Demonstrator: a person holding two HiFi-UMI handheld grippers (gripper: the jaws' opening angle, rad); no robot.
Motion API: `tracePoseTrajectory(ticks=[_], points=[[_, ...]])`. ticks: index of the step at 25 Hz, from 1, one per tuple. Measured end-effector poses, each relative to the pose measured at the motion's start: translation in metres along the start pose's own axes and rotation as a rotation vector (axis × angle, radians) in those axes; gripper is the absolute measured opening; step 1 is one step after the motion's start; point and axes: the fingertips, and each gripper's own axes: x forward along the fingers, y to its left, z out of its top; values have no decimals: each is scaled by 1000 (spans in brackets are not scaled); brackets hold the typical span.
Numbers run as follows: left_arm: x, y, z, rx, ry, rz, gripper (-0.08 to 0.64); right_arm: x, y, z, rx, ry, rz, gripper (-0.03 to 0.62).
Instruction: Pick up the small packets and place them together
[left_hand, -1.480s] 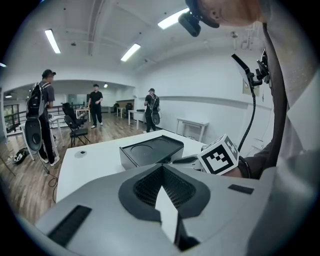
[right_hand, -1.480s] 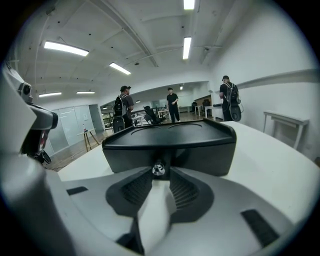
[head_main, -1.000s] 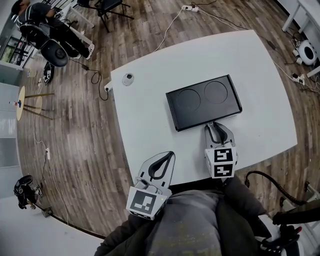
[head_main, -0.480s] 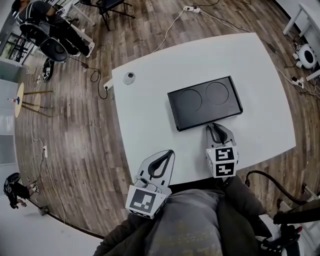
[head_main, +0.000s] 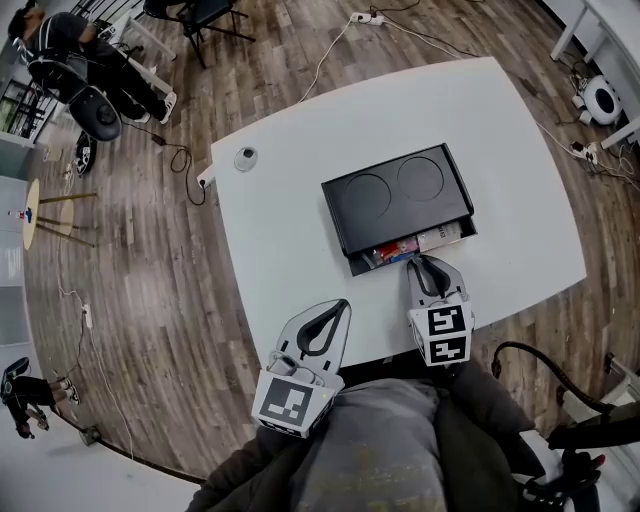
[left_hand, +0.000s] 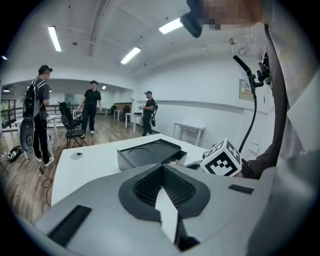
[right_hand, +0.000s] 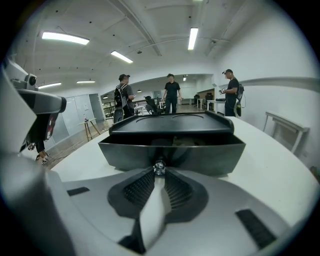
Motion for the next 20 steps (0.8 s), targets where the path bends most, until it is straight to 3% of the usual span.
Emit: tracePoseTrajectory(ticks=[7, 20], points=[[-3, -16, 0, 17, -9, -52, 3, -4, -2, -2, -13, -12, -9, 69], [-14, -26, 3, 20, -14, -33, 3, -19, 3, -10, -15, -16, -15, 69]])
